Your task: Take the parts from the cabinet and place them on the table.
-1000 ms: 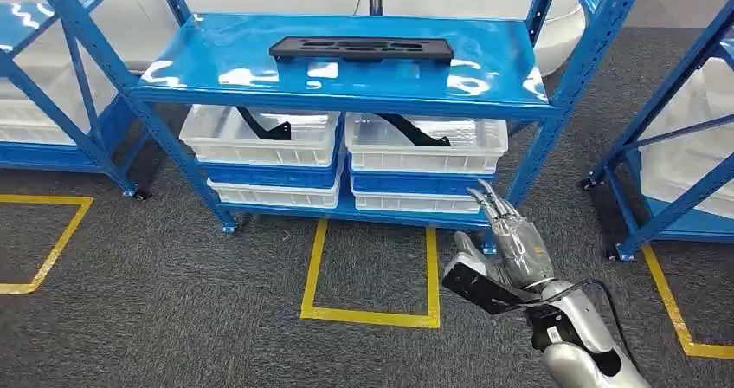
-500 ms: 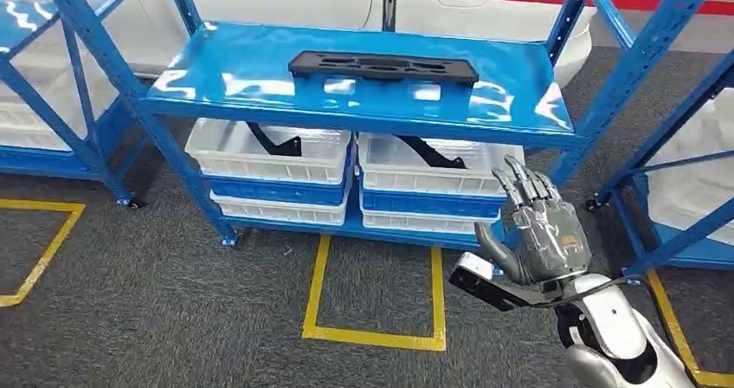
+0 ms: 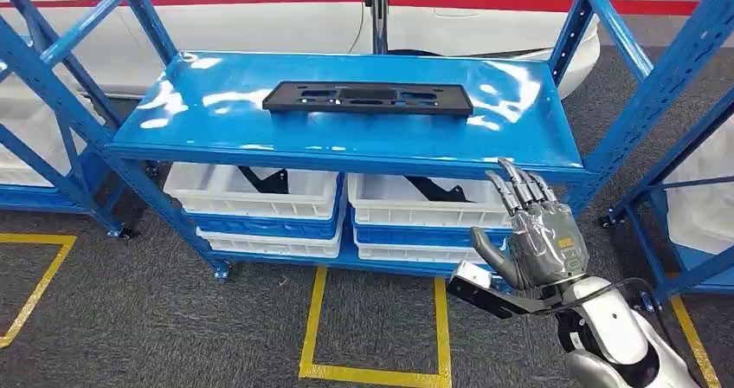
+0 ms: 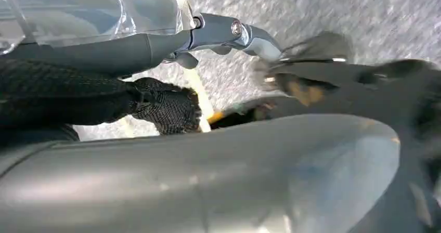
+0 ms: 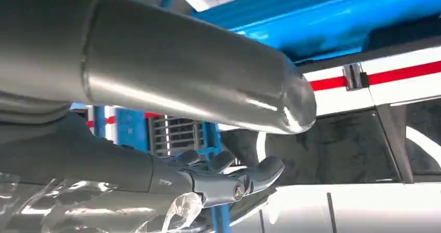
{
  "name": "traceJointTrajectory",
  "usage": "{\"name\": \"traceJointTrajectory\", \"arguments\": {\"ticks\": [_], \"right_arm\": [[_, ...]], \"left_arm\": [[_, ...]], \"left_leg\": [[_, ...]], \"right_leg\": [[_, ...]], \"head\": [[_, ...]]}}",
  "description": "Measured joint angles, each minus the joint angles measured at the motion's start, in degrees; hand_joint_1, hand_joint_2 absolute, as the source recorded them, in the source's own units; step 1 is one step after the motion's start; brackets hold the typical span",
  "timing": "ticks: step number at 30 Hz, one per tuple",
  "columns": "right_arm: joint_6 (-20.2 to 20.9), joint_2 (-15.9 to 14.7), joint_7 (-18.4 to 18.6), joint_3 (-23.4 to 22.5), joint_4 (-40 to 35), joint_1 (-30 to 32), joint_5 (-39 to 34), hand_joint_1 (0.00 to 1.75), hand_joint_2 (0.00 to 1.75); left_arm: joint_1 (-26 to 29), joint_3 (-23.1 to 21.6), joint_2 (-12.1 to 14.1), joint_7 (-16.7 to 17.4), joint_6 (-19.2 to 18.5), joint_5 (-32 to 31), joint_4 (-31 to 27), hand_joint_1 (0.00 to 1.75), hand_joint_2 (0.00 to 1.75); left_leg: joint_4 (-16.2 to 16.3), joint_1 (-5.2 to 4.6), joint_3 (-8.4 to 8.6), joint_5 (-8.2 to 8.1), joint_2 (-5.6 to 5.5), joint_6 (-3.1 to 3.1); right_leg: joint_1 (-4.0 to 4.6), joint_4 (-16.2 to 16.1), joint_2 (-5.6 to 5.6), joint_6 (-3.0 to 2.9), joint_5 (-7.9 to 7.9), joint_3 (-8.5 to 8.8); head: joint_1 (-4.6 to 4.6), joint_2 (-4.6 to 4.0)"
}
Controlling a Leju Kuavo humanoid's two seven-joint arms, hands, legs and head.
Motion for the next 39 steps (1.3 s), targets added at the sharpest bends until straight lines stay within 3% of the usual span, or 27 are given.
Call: {"name": "traceJointTrajectory", "arguments": {"ticks": [7, 9, 10, 11, 12, 13, 14, 15, 17, 18, 19, 20, 21, 22, 24, 25, 26, 27, 28, 29, 32, 33, 34, 35, 36, 37, 39], "right_arm": [[-0.1, 0.0, 0.0, 0.1, 0.0, 0.0, -0.1, 0.0, 0.0], [-0.2, 0.0, 0.0, 0.5, 0.0, 0.0, -0.2, 0.0, 0.0], [-0.3, 0.0, 0.0, 1.0, 0.0, -0.1, -0.5, 0.0, 0.0], [-0.7, -0.2, 0.1, 1.2, -0.5, -0.9, -0.7, 0.0, 0.0], [-0.8, -0.2, 0.1, 1.2, -0.5, -0.9, -0.7, 0.0, 0.0], [-1.0, -0.2, 0.1, 1.4, -0.5, -1.0, -0.8, 0.0, 0.0], [-1.0, -0.2, 0.1, 1.6, -0.5, -1.0, -0.9, 0.0, 0.0], [-1.1, -0.3, 0.1, 1.8, -0.5, -1.0, -1.1, 0.0, 0.0], [-1.1, -0.5, 0.2, 2.2, -0.5, -0.9, -1.2, 0.0, 0.0], [-1.1, -0.6, 0.2, 2.3, -0.5, -0.9, -1.2, 0.0, 0.0], [-1.1, -0.7, 0.3, 2.4, -0.5, -0.9, -1.2, 0.0, 0.0], [-1.1, -0.9, 0.3, 2.4, -0.5, -0.9, -1.2, 0.0, 0.0], [-1.1, -0.9, 0.3, 2.5, -0.5, -0.8, -1.3, 0.0, 0.0], [-1.2, -0.9, 0.3, 2.6, -0.5, -0.8, -1.3, 0.0, 0.0], [-1.3, -1.0, 0.3, 2.9, -0.5, -0.8, -1.4, 0.0, 0.0], [-1.4, -1.0, 0.3, 2.9, -0.6, -0.9, -1.4, 0.0, 0.0], [-1.4, -1.1, 0.3, 2.9, -0.7, -1.2, -1.7, 0.0, 0.0], [-1.5, -1.1, 0.3, 2.9, -0.8, -1.3, -1.9, 0.0, 1.75], [-1.5, -1.1, 0.3, 2.9, -0.8, -1.3, -2.0, 0.0, 1.75], [-1.5, -1.1, 0.3, 2.9, -0.8, -1.2, -2.3, 0.0, 1.75], [-1.5, -1.1, 0.3, 3.0, -0.8, -1.1, -2.6, 0.0, 1.75], [-1.4, -1.1, 0.2, 3.1, -0.8, -1.1, -3.1, 0.0, 1.75], [-1.4, -1.1, 0.0, 3.2, -0.8, -0.9, -3.1, 0.0, 1.75], [-1.4, -1.1, -0.1, 3.4, -0.8, -0.8, -3.3, 0.0, 1.75], [-1.4, -1.1, -0.1, 3.5, -0.8, -0.7, -3.5, 0.0, 1.75], [-1.2, -1.1, -0.1, 3.7, -0.7, -0.4, -3.6, 0.0, 1.75], [-1.1, -1.0, -0.2, 4.1, -0.6, -0.3, -3.8, 0.0, 1.75]], "left_arm": [[0.0, 0.0, 0.0, 0.0, 0.0, 0.0, 0.0, 0.0, 0.0], [0.2, 0.0, 0.0, 0.0, 0.0, 0.0, 0.0, 0.0, 0.0], [0.4, 0.0, 0.1, 0.4, 0.1, 0.0, 0.0, 0.0, 0.0], [-0.5, 0.0, 0.1, 0.7, 0.0, 0.0, 0.0, 0.0, 0.0], [-0.5, 0.0, 0.1, 0.7, 0.0, 0.0, 0.0, 0.0, 0.0], [-0.4, 0.0, 0.0, 0.8, 0.0, 0.0, 0.0, 0.0, 0.0], [-0.4, 0.0, 0.0, 0.8, 0.0, 0.0, 0.0, 0.0, 0.0], [-0.3, 0.0, 0.0, 0.8, 0.0, -0.1, 0.0, 0.0, 0.0], [0.2, -0.1, 0.0, 0.8, 0.0, 0.0, 0.0, 0.0, 0.0], [0.4, -0.1, 0.0, 0.8, 0.0, 0.0, 0.0, 0.0, 0.0], [0.4, -0.1, 0.0, 0.8, 0.0, 0.0, 0.0, 0.0, 0.0], [0.5, -0.1, 0.0, 0.8, 0.0, 0.0, 0.0, 0.0, 0.0], [0.6, -0.1, -0.1, 0.8, 0.0, -0.1, 0.0, 0.0, 0.0], [0.6, -0.1, -0.1, 0.9, 0.0, -0.1, 0.0, 0.0, 0.0], [0.6, -0.2, -0.1, 0.9, 0.0, -0.2, 0.0, 0.0, 0.0], [0.5, -0.2, -0.1, 0.9, 0.0, -0.2, 0.0, 0.0, 0.0], [0.1, -0.3, -0.1, 0.8, 0.0, -0.4, 0.0, 0.0, 0.0], [0.0, -0.3, -0.1, 0.7, -0.1, -0.5, 0.0, 0.0, 0.0], [-0.1, -0.3, -0.1, 0.6, -0.1, -0.5, 0.0, 0.0, 0.0], [-0.1, -0.3, -0.1, 0.4, -0.1, -0.5, 0.0, 0.0, 0.0], [-0.2, -0.3, 0.0, -0.4, 0.0, -0.5, 0.0, 0.0, 0.0], [-0.1, -0.3, 0.0, -0.4, 0.0, -0.5, 0.0, 0.0, 0.0], [-0.1, -0.3, 0.0, -0.4, 0.0, -0.5, 0.0, 0.0, 0.0], [-0.1, -0.3, 0.0, -0.4, 0.0, -0.5, 0.0, 0.0, 0.0], [-0.1, -0.3, 0.0, -0.4, 0.0, -0.7, 0.0, 0.0, 0.0], [0.2, -0.3, 0.0, -0.4, 0.0, -0.8, 0.0, 0.0, 0.0], [0.1, -0.3, 0.1, -0.4, 0.0, -0.9, 0.0, 0.0, 0.0]], "left_leg": [[-1.1, 0.01, -0.55, -0.31, 0.02, -0.05], [-8.9, 0.03, -1.15, 5.96, 0.25, 0.02], [-14.4, -0.45, -0.75, 19.39, 0.53, 0.78], [-15.3, -0.47, 3.73, 16.53, -0.04, 2.77], [-15.6, -0.42, 4.91, 15.81, 0.2, 3.16], [-16.0, -0.47, 6.06, 15.05, 0.26, 3.52], [-16.3, -0.49, 7.11, 14.45, 0.26, 3.87], [-16.7, -0.51, 8.36, 13.64, 0.08, 3.95], [-17.4, -0.58, 10.87, 11.88, -0.54, 4.09], [-17.6, -0.61, 12.14, 10.94, -0.75, 4.06], [-17.8, -0.64, 13.47, 9.88, -0.86, 3.99], [-17.8, -0.67, 14.73, 8.71, -0.87, 3.88], [-17.9, -0.64, 15.29, 7.49, -0.83, 3.76], [-17.7, -0.95, 16.89, 6.1, -0.84, 3.59], [-19.5, -1.14, 20.17, 4.33, -0.84, 3.0], [-17.8, -1.34, 20.26, 6.02, -0.69, 2.78], [-13.8, -1.37, 18.2, 7.8, -0.69, 2.67], [-8.2, -1.15, 14.94, 10.26, -0.42, 2.1], [-3.3, -1.03, 11.47, 10.77, -0.27, 1.63], [-0.5, -0.84, 8.48, 9.18, -0.26, 1.34], [0.4, -0.42, 2.3, -1.4, -0.19, 0.74], [-1.3, -0.3, 1.27, -2.57, -0.16, 0.7], [-4.1, -0.25, 0.83, -1.34, -0.14, 0.73], [-8.1, -0.25, 0.83, 2.28, -0.12, 0.8], [-12.0, -0.26, 0.85, 8.59, -0.09, 0.97], [-14.6, -0.47, 0.63, 17.2, 0.0, 1.33], [-14.5, -0.91, 1.36, 18.09, -0.14, 2.07]], "right_leg": [[-0.07, 0.0, 0.01, 0.07, -0.61, 0.78], [-0.28, -0.1, -0.02, 0.5, -3.01, 3.72], [-0.09, -0.2, 0.73, 1.34, -5.26, 5.93], [-0.22, 4.0, 0.51, 2.99, -2.54, 6.25], [-0.26, 8.9, -0.01, 3.16, -0.46, 3.77], [-0.21, 13.3, -0.18, 3.03, 0.18, 0.3], [0.0, 16.3, -0.18, 3.0, -0.87, -2.89], [0.15, 18.2, -0.18, 2.97, -3.7, -6.04], [0.35, 17.5, -0.17, 2.89, -9.88, -10.38], [0.48, 15.6, -0.17, 2.77, -11.32, -11.76], [0.66, 12.3, -0.18, 2.44, -10.49, -12.7], [0.95, 8.0, -0.18, 1.85, -6.02, -13.12], [1.26, 3.1, -0.47, 1.24, 3.1, -13.06], [1.52, 0.6, -0.53, 1.06, 10.19, -12.64], [1.83, 1.3, -0.4, 0.99, 8.92, -10.73], [1.36, 1.1, -0.27, 0.59, 8.12, -10.13], [1.09, 1.1, -0.24, 0.34, 7.82, -9.0], [1.03, 1.0, -0.34, -0.12, 7.31, -8.22], [0.98, 0.8, -0.24, -0.61, 6.45, -7.38], [0.93, 0.7, -0.15, -0.74, 5.79, -6.59], [0.44, 0.6, 0.22, -0.58, 3.09, -3.76], [0.34, 0.6, 0.23, -0.42, 2.11, -2.59], [0.25, 0.6, 0.22, -0.25, 1.16, -1.47], [0.21, 0.6, 0.21, 0.01, 0.16, -0.17], [0.19, 0.5, 0.16, 0.15, -0.73, 0.83], [0.32, 0.7, 0.3, 0.39, -1.47, 1.53], [0.45, 0.4, 0.75, 1.41, -2.53, 1.72]], "head": [[0.0, 0.0], [-0.02, 0.0], [-0.04, 0.0], [0.04, 0.0], [0.37, 0.0], [0.39, 0.0], [0.39, 0.0], [0.44, 0.0], [0.44, 0.0], [0.46, 0.0], [0.44, 0.0], [0.46, 0.0], [0.48, 0.0], [0.26, 0.0], [0.35, 0.0], [0.39, 0.0], [0.09, 0.0], [0.24, 0.0], [0.13, 0.0], [0.15, 0.0], [0.15, 0.0], [0.15, 0.0], [0.15, 0.0], [0.15, 0.0], [0.13, 0.0], [0.11, 0.0], [0.2, 0.0]]}}
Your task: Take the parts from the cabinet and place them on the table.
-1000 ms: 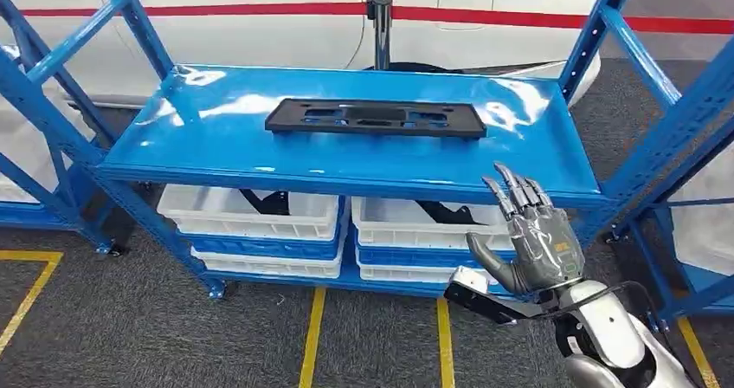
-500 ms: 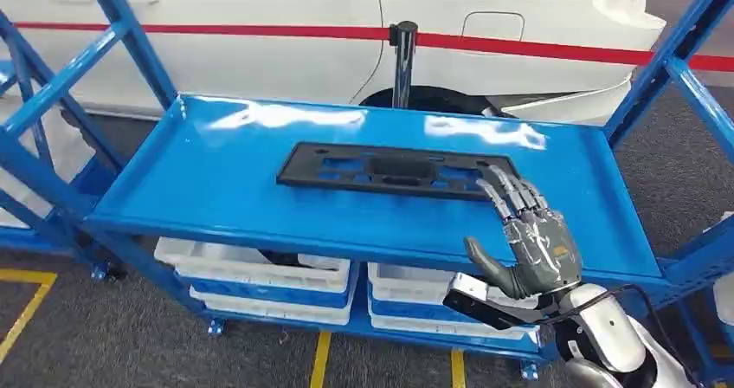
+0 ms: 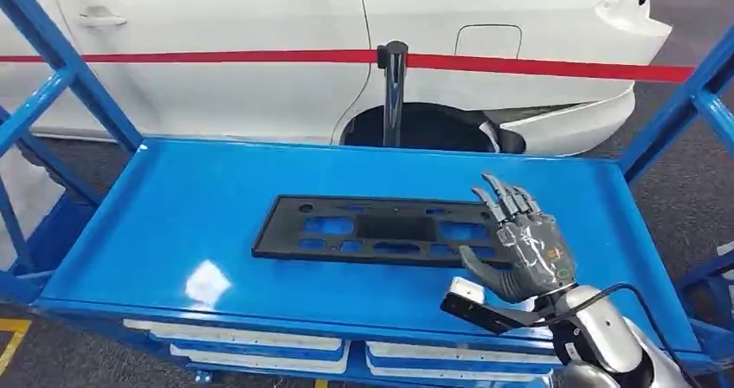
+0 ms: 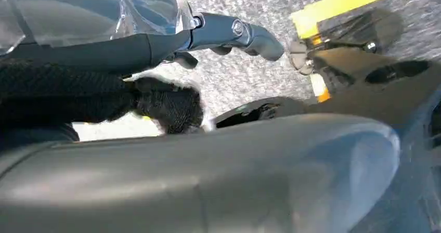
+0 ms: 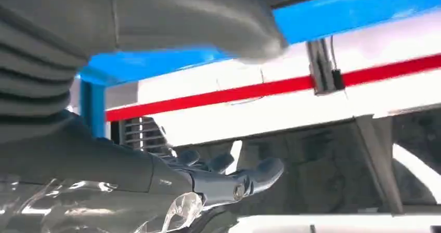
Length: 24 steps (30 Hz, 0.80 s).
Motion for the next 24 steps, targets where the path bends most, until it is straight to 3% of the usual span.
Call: {"name": "traceJointTrajectory", "arguments": {"ticks": [3, 4, 6, 7, 8, 9, 10, 12, 14, 16, 18, 19, 20, 22, 23, 24], "right_arm": [[-0.1, 0.0, -0.1, 0.4, 0.0, 0.3, -2.2, 0.0, 1.75], [-0.2, 0.0, -0.2, 0.6, -0.1, 0.4, -3.1, 0.0, 1.75], [-0.2, 0.0, -0.5, 0.9, -0.1, 0.5, -4.8, 0.0, 1.75], [-0.2, 0.1, -0.5, 1.0, -0.1, 0.8, -5.5, 0.0, 1.75], [-0.2, 0.2, -0.6, 1.3, -0.1, 1.2, -6.3, 0.0, 1.75], [-0.2, 0.3, -0.8, 1.6, -0.2, 1.4, -7.3, 0.0, 1.75], [-0.3, 0.5, -0.8, 1.9, -0.3, 1.5, -8.2, 0.0, 1.75], [-0.6, 0.7, -1.0, 2.2, -0.9, 1.6, -9.9, 0.0, 1.75], [-1.1, 1.3, -1.6, 2.4, -1.4, 1.6, -11.5, 0.0, 1.75], [-1.6, 1.9, -2.4, 2.7, -2.4, 1.7, -13.8, 0.0, 1.75], [-1.9, 2.6, -3.3, 2.8, -3.4, 1.8, -15.6, 0.0, 1.75], [-2.1, 3.1, -3.8, 3.0, -4.0, 1.7, -16.3, 0.0, 1.75], [-2.2, 3.5, -4.1, 3.1, -4.5, 1.7, -16.7, 0.0, 1.75], [-2.1, 4.4, -4.2, 3.3, -5.6, 1.8, -17.2, 0.0, 1.75], [-2.1, 4.7, -4.2, 3.5, -6.0, 1.8, -17.2, 0.0, 1.75], [-2.0, 5.2, -4.2, 3.7, -6.4, 1.8, -17.2, 0.0, 1.75]], "left_arm": [[-0.3, 0.0, 0.0, 0.1, 0.0, -0.1, 0.0, 0.0, 0.0], [-0.4, 0.0, 0.0, 0.1, 0.0, -0.2, 0.0, 0.0, 0.0], [-0.6, -0.1, -0.1, 0.1, 0.0, -0.2, 0.0, 0.0, 0.0], [-0.6, -0.1, -0.1, 0.2, 0.0, -0.2, 0.0, 0.0, 0.0], [-0.6, -0.1, -0.1, 0.2, 0.0, -0.3, 0.0, 0.0, 0.0], [-0.4, -0.2, -0.1, 0.2, 0.0, -0.4, 0.0, 0.0, 0.0], [-0.4, -0.2, -0.1, 0.2, 0.0, -0.5, 0.0, 0.0, 0.0], [-0.4, -0.2, -0.1, 0.2, 0.0, -0.6, 0.0, 0.0, 0.0], [-0.6, -0.3, -0.1, 0.2, 0.0, -0.8, 0.0, 0.0, 0.0], [-0.6, -0.3, -0.2, 0.2, 0.0, -0.9, 0.0, 0.0, 0.0], [-0.6, -0.3, -0.1, 0.2, 0.0, -0.9, 0.0, 0.0, 0.0], [-0.7, -0.4, -0.1, 0.2, 0.0, -0.9, 0.0, 0.0, 0.0], [-0.7, -0.4, -0.1, 0.1, 0.0, -0.9, 0.0, 0.0, 0.0], [-0.7, -0.4, -0.1, 0.1, 0.2, -0.9, 0.0, 0.0, 0.0], [-0.7, -0.4, -0.1, 0.1, 0.2, -0.9, 0.0, 0.0, 0.0], [-0.7, -0.4, -0.1, 0.2, 0.4, -0.9, 0.0, 0.0, 0.0]], "left_leg": [[-1.3, 0.39, 1.28, -0.36, -0.07, 0.86], [-1.8, 0.3, 2.05, -0.73, -0.01, 1.34], [-2.0, 0.24, 3.01, -1.48, -0.02, 2.05], [-2.0, 0.21, 3.42, -1.97, -0.13, 2.15], [-2.0, 0.2, 3.87, -2.41, -0.31, 2.18], [-2.0, 0.2, 4.44, -2.85, -0.51, 2.13], [-2.0, 0.21, 5.19, -3.39, -0.71, 2.03], [-2.0, 0.2, 6.88, -4.55, -0.89, 1.62], [-2.0, -0.14, 6.63, -5.34, -0.83, 0.83], [-2.6, 0.07, 6.75, -5.38, -0.76, 0.41], [-2.4, -0.01, 7.02, -6.01, -0.74, -0.18], [-0.8, 0.02, 6.43, -6.9, -0.34, -0.67], [3.1, 0.31, 4.4, -8.72, -0.21, -1.1], [13.0, 0.78, -1.13, -12.38, -0.11, -1.68], [16.4, 0.89, -3.34, -12.79, -0.06, -1.88], [16.5, 0.98, -4.07, -11.65, -0.04, -2.01]], "right_leg": [[-0.37, -0.8, -0.34, 0.8, -1.02, 1.11], [-0.23, 1.5, -0.82, 0.96, -1.65, 0.27], [-0.16, 10.9, -0.88, 1.23, -4.25, -5.5], [-0.17, 15.1, -0.89, 1.34, -4.94, -8.69], [-0.2, 17.2, -0.9, 1.36, -4.65, -10.94], [-0.2, 16.6, -0.9, 1.38, -2.7, -11.85], [-0.2, 13.4, -0.9, 1.31, 0.53, -11.48], [-0.15, 2.9, -0.9, 0.87, 7.72, -8.37], [0.48, -0.3, -0.75, 0.09, 6.96, -7.29], [0.54, 0.1, -0.63, -0.55, 6.66, -7.35], [-0.14, -0.6, -0.72, -1.14, 6.8, -6.81], [-0.1, -0.7, -0.76, -1.41, 6.6, -6.44], [-0.13, -0.7, -0.88, -1.78, 6.37, -6.26], [-0.12, -0.7, -0.88, -2.1, 6.01, -5.89], [-0.12, -0.7, -0.87, -2.11, 5.82, -5.62], [-0.16, -0.7, -0.85, -2.05, 5.54, -5.26]], "head": [[0.02, 0.0], [0.13, 0.0], [0.17, 0.0], [0.17, 0.0], [0.2, 0.0], [0.2, 0.0], [0.2, 0.0], [0.18, 0.0], [0.17, 0.0], [0.11, 0.0], [0.17, 0.0], [-0.02, 0.0], [-0.13, 0.0], [-0.17, 0.0], [-0.2, 0.0], [-0.2, 0.0]]}}
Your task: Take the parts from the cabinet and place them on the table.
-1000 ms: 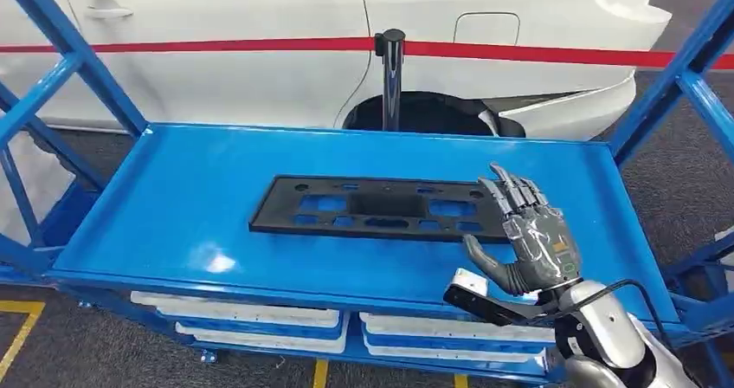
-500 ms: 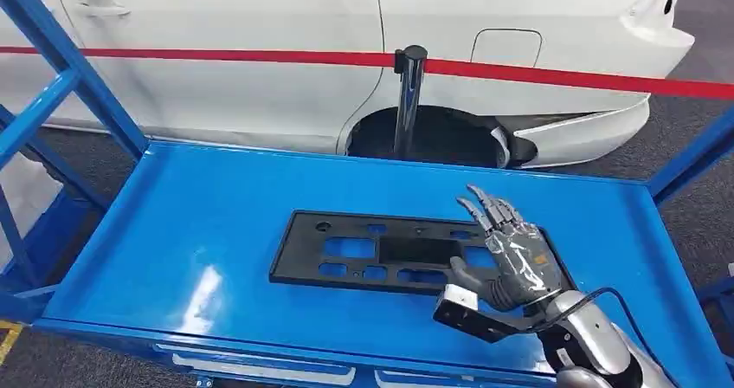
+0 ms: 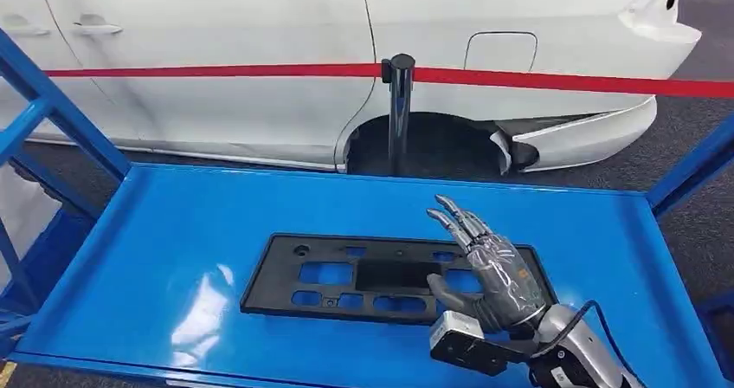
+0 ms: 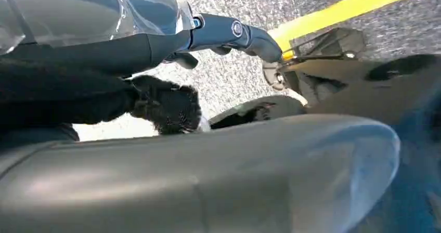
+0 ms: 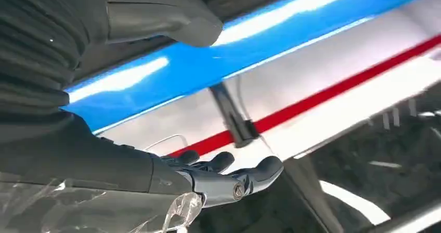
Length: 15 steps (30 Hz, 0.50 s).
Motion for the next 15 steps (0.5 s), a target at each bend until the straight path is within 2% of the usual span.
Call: {"name": "traceJointTrajectory", "arguments": {"ticks": [1, 3, 4, 5, 8, 10, 11, 13, 14, 15], "right_arm": [[0.2, 0.6, 0.0, 0.3, -0.6, 0.0, 0.0, 0.0, 1.75], [0.3, 1.4, -0.1, 0.6, -1.7, -0.1, -0.5, 0.0, 1.75], [0.4, 1.8, -0.2, 0.8, -2.1, -0.1, -0.7, 0.0, 1.75], [0.6, 2.2, -0.3, 1.1, -2.6, -0.2, -1.2, 0.0, 1.75], [1.3, 3.2, -0.8, 2.0, -3.8, -0.2, -2.8, 0.0, 1.75], [1.9, 3.9, -0.8, 2.8, -4.4, 0.1, -3.0, 0.0, 1.75], [2.1, 4.2, -0.7, 3.3, -4.6, 0.1, -3.0, 0.0, 1.75], [2.3, 4.4, -0.4, 4.0, -4.8, 0.4, -2.9, 0.0, 1.75], [2.4, 4.5, -0.4, 4.4, -4.8, 0.7, -2.9, 0.0, 1.75], [2.5, 4.7, -0.3, 4.9, -4.8, 1.1, -2.9, 0.0, 1.75]], "left_arm": [[0.0, 0.0, 0.0, 0.0, 0.1, 0.0, 0.0, 0.0, 0.0], [0.0, 0.0, 0.0, 0.1, 0.1, 0.0, 0.0, 0.0, 0.0], [0.0, 0.0, 0.0, 0.3, 0.1, 0.0, 0.0, 0.0, 0.0], [-0.1, 0.0, 0.0, 0.3, 0.1, 0.0, 0.0, 0.0, 0.0], [0.0, -0.1, 0.0, 0.3, 0.1, 0.0, 0.0, 0.0, 0.0], [0.0, -0.1, -0.1, 0.2, 0.1, 0.0, 0.0, 0.0, 0.0], [0.0, -0.1, -0.1, 0.2, 0.1, 0.0, 0.0, 0.0, 0.0], [0.0, -0.1, -0.3, 0.2, 0.1, 0.0, 0.0, 0.0, 0.0], [0.0, -0.1, -0.3, 0.2, 0.1, 0.0, 0.0, 0.0, 0.0], [0.0, -0.1, -0.3, 0.2, 0.1, -0.1, 0.0, 0.0, 0.0]], "left_leg": [[-2.8, 0.02, 0.85, 2.42, 0.01, 0.03], [-13.1, 0.03, 5.12, 8.34, 0.08, 0.32], [-17.7, 0.01, 6.88, 10.31, 0.2, 0.7], [-18.7, -0.37, 7.57, 9.82, 0.22, 0.84], [-18.7, -0.58, 7.52, 9.69, 0.16, 1.5], [-19.7, -0.14, 8.42, 9.97, 0.21, 2.29], [-19.7, -0.13, 8.59, 9.77, 0.3, 2.73], [-19.7, -0.16, 8.77, 9.52, 0.3, 3.13], [-19.7, -0.16, 8.85, 9.41, 0.25, 3.23], [-19.7, -0.15, 8.99, 9.29, 0.12, 3.22]], "right_leg": [[-0.02, 0.0, 0.04, 0.09, -0.31, 0.48], [-0.05, 0.0, 0.03, 0.48, -1.0, 1.56], [-0.04, -0.1, 0.02, 0.72, -1.31, 1.84], [0.52, 0.1, 0.16, 1.22, -1.73, 1.87], [0.33, -0.6, 0.16, 1.85, -1.72, 2.17], [0.09, 0.7, -0.13, 2.47, -2.76, 2.21], [0.13, 3.8, -0.12, 2.53, -4.59, 0.75], [0.11, 13.6, -0.11, 2.78, -8.84, -4.31], [0.1, 17.1, -0.11, 2.89, -9.57, -6.37], [0.04, 18.1, -0.12, 2.99, -9.1, -7.31]], "head": [[0.0, 0.0], [0.0, 0.0], [0.0, 0.0], [-0.04, 0.0], [0.17, 0.0], [0.2, 0.0], [0.22, 0.0], [0.26, 0.0], [0.26, 0.0], [0.26, 0.0]]}}
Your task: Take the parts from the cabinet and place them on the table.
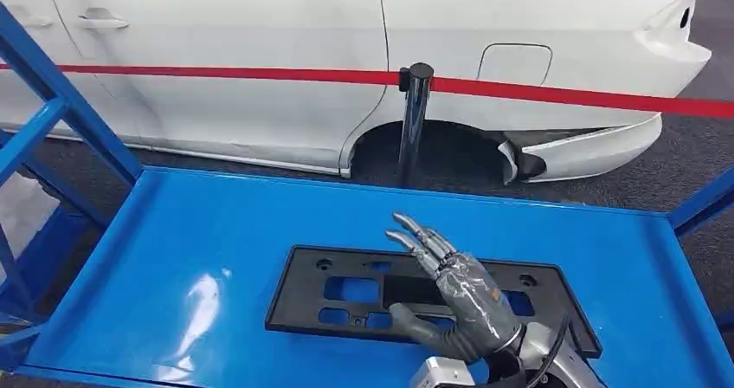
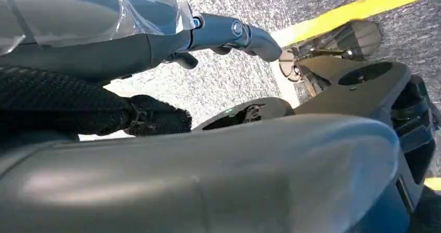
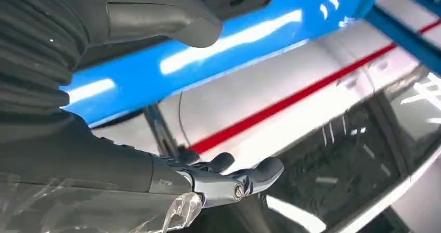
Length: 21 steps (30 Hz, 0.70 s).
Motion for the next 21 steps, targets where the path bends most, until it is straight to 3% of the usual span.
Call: {"name": "traceJointTrajectory", "arguments": {"ticks": [1, 3, 4, 5, 6, 8, 10, 11, 13, 14, 15, 16, 18, 19, 20, 21], "right_arm": [[0.0, 0.2, 0.1, 0.4, 0.0, 0.4, 0.0, 0.0, 1.75], [0.0, 0.3, 0.3, 0.8, 0.0, 1.4, 0.0, 0.0, 1.75], [0.0, 0.4, 0.3, 1.0, 0.0, 1.8, 0.0, 0.0, 1.75], [0.1, 0.5, 0.3, 1.3, 0.0, 2.1, 0.0, 0.0, 1.75], [0.2, 0.8, 0.4, 1.5, 0.0, 2.5, 0.1, 0.0, 1.75], [0.4, 1.2, 0.6, 1.9, 0.0, 3.1, 0.6, 0.0, 1.75], [0.5, 1.4, 0.7, 2.3, 0.0, 3.1, 0.8, 0.0, 1.75], [0.5, 1.5, 0.7, 2.3, 0.0, 3.1, 1.0, 0.0, 1.75], [0.5, 1.6, 0.8, 2.4, 0.0, 3.1, 1.0, 0.0, 1.75], [0.6, 1.6, 0.8, 2.5, 0.0, 3.1, 1.1, 0.0, 1.75], [0.6, 1.6, 0.9, 2.6, 0.0, 3.1, 1.1, 0.0, 1.75], [0.8, 1.7, 1.1, 2.7, 0.0, 3.0, 1.1, 0.0, 1.75], [0.9, 1.6, 1.4, 2.7, 0.0, 2.8, 1.2, 0.0, 1.75], [1.0, 1.6, 1.4, 2.7, 0.0, 2.6, 1.4, 0.0, 1.75], [1.0, 1.6, 1.5, 2.7, 0.0, 2.4, 1.5, 0.0, 1.75], [1.1, 1.6, 1.6, 2.7, 0.0, 2.2, 1.6, 0.0, 1.75]], "left_arm": [[0.0, 0.0, 0.0, 0.0, 0.0, 0.0, 0.0, 0.0, 0.0], [0.0, 0.0, -0.2, 0.0, 0.0, 0.0, 0.0, 0.0, 0.0], [0.0, 0.0, -0.2, 0.0, 0.0, 0.0, 0.0, 0.0, 0.0], [0.0, 0.0, -0.1, 0.0, 0.0, 0.0, 0.0, 0.0, 0.0], [-0.1, -0.1, -0.1, 0.1, 0.0, 0.0, 0.0, 0.0, 0.0], [-0.1, -0.1, -0.1, 0.1, 0.2, 0.3, 0.0, 0.0, 0.0], [-0.1, -0.1, -0.1, 0.5, 0.2, 0.7, 0.0, 0.0, 0.0], [-0.1, -0.1, -0.2, 0.7, 0.2, 1.1, 0.0, 0.0, 0.0], [-0.1, -0.1, -0.2, 1.1, 0.2, 1.3, 0.0, 0.0, 0.0], [-0.1, -0.1, -0.2, 1.1, 0.2, 1.4, 0.0, 0.0, 0.0], [-0.1, -0.1, -0.2, 1.1, 0.2, 1.4, 0.0, 0.0, 0.0], [-0.1, -0.1, -0.2, 1.1, 0.2, 1.4, 0.0, 0.0, 0.0], [-0.1, -0.1, -0.2, 1.1, 0.2, 1.5, 0.0, 0.0, 0.0], [-0.1, -0.1, -0.2, 1.1, 0.2, 1.6, 0.0, 0.0, 0.0], [-0.2, -0.1, -0.1, 1.1, 0.2, 1.6, 0.0, 0.0, 0.0], [-0.1, -0.1, -0.1, 1.1, 0.2, 1.7, 0.0, 0.0, 0.0]], "left_leg": [[0.0, 0.07, 0.25, -0.21, -0.14, -0.08], [0.1, 0.25, 1.09, -0.79, -0.33, -0.64], [0.1, 0.14, 1.29, -1.11, -0.36, -1.04], [0.4, -0.35, 1.11, -1.37, -0.35, -1.4], [0.3, -0.3, 1.0, -1.32, -0.36, -1.57], [-0.1, -0.22, 1.14, -1.16, -0.37, -2.03], [0.9, 0.12, 0.84, -2.16, -0.09, -2.63], [3.6, 0.09, -0.27, -3.7, 0.05, -2.92], [13.7, 0.21, -5.07, -8.12, 0.1, -3.32], [18.3, 0.2, -7.54, -9.48, 0.1, -3.36], [19.9, 0.2, -8.59, -9.27, 0.11, -3.33], [18.5, 0.19, -8.17, -8.0, 0.12, -3.19], [9.3, 0.12, -4.06, -2.87, 0.13, -2.58], [3.6, -0.04, -1.44, -0.26, 0.13, -2.0], [1.2, -0.38, -0.24, -0.58, 0.13, -1.63], [0.4, -0.48, -0.28, -0.69, 0.02, -1.55]], "right_leg": [[-0.1, -2.1, -0.01, 0.07, 2.09, 0.51], [-0.32, -12.1, -0.07, 0.2, 8.02, 4.81], [-0.52, -16.7, -0.11, 0.27, 9.78, 6.66], [-0.27, -17.7, 0.05, 0.14, 8.93, 7.14], [-0.35, -17.7, 0.22, -0.55, 9.14, 6.87], [0.02, -17.7, 0.24, -1.2, 9.0, 6.75], [-0.29, -18.0, 0.11, -2.0, 9.16, 7.11], [-0.29, -18.0, 0.06, -2.26, 9.02, 7.26], [-0.16, -18.0, 0.04, -2.69, 8.87, 7.34], [-0.07, -18.0, 0.04, -2.79, 8.78, 7.39], [-0.03, -18.0, 0.06, -2.84, 8.71, 7.49], [0.02, -18.0, 0.08, -2.88, 8.64, 7.64], [0.11, -18.0, 0.17, -2.79, 8.33, 8.19], [0.14, -18.0, 0.17, -2.7, 8.12, 8.49], [0.35, -18.0, 0.21, -2.53, 7.99, 8.48], [0.38, -17.9, 0.19, -2.18, 7.95, 8.34]], "head": [[0.0, 0.0], [0.0, 0.0], [0.02, 0.0], [0.0, 0.0], [-0.11, 0.0], [-0.09, 0.0], [-0.09, 0.0], [-0.22, 0.0], [-0.26, 0.0], [-0.26, 0.0], [-0.28, 0.0], [-0.28, 0.0], [-0.28, 0.0], [-0.28, 0.0], [-0.28, 0.0], [-0.28, 0.0]]}}
